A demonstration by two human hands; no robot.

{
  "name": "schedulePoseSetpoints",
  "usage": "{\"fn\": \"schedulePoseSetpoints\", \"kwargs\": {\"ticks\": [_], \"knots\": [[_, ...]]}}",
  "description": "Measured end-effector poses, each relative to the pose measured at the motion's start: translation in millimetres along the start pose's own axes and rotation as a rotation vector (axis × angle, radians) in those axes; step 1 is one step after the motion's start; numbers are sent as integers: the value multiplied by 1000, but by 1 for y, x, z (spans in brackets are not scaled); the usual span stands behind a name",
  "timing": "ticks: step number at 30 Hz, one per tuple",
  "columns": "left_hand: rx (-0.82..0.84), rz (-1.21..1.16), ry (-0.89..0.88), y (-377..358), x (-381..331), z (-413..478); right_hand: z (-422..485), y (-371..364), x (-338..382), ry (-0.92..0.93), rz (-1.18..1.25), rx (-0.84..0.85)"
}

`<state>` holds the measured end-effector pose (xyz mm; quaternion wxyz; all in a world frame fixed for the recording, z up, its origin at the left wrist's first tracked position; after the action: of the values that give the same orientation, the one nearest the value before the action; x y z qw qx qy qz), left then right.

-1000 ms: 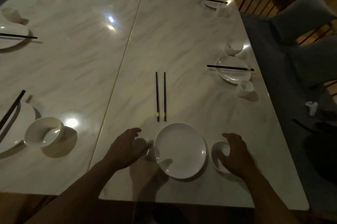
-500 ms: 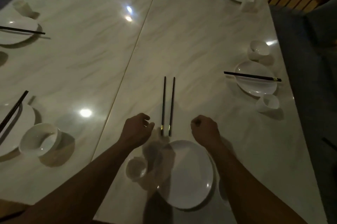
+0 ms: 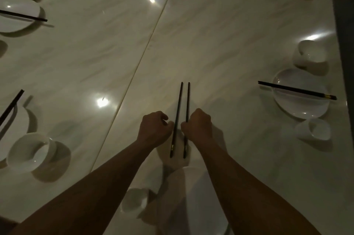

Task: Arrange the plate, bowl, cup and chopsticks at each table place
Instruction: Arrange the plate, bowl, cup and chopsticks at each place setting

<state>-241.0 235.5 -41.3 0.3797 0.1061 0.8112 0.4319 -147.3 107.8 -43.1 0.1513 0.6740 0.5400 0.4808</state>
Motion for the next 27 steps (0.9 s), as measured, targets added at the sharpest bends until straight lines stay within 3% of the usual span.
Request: {"fn": "schedulePoseSetpoints", "kwargs": {"ticks": [11, 17, 21, 27], "knots": [[64, 157, 8, -23, -35, 23, -6, 93, -78, -127, 316, -149], [94, 87, -1, -18, -41, 17, -42, 98, -119, -192, 508, -171], [90, -67, -23, -3, -46, -22, -74, 93, -132, -219, 563, -194], [312, -58, 20, -33, -23, -116, -118, 89, -140, -233, 553, -252]]}}
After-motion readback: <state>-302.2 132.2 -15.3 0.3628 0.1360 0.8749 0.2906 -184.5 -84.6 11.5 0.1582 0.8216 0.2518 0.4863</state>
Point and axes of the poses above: each hand's wrist, its own z-axis towards the middle knuckle, its own y-axis out of the back of the hand, x = y × z, the point moved 5 cm from there along z, towards the middle knuckle, and after that the axes turned 2 degrees about x, right-handed, at the moved point
